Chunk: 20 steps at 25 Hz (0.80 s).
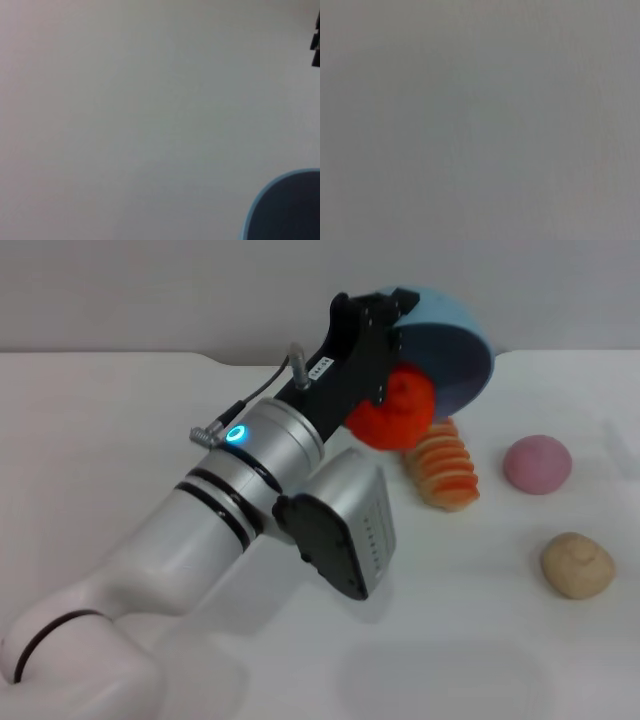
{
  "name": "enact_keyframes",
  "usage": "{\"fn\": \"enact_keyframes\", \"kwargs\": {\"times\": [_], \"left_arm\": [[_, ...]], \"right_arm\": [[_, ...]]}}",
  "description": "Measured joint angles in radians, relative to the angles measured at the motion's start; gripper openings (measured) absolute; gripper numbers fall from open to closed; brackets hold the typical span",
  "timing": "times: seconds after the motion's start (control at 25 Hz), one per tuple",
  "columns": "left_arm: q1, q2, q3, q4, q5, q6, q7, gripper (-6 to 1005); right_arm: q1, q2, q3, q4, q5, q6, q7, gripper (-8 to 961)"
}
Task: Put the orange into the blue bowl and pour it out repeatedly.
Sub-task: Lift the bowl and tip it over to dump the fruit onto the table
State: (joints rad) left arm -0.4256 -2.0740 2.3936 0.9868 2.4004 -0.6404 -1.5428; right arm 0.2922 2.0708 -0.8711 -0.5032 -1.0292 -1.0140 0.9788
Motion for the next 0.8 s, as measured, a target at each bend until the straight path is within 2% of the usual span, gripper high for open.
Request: {"fn": "enact_keyframes", "kwargs": {"times": [0.56, 0.8], "left_arm": [[0.021, -0.002, 0.070, -0.036, 0.056, -0.143, 0.033, -2], [0.029, -0.003, 0.090, -0.040, 0.056, -0.165, 0.060, -2]], "right_arm": [[0.010, 0.001, 0.025, 0.002, 0.000, 0.000, 0.001, 578], [0.013, 0.000, 0.026, 0.001, 0.000, 0.000, 0.001, 579]]}}
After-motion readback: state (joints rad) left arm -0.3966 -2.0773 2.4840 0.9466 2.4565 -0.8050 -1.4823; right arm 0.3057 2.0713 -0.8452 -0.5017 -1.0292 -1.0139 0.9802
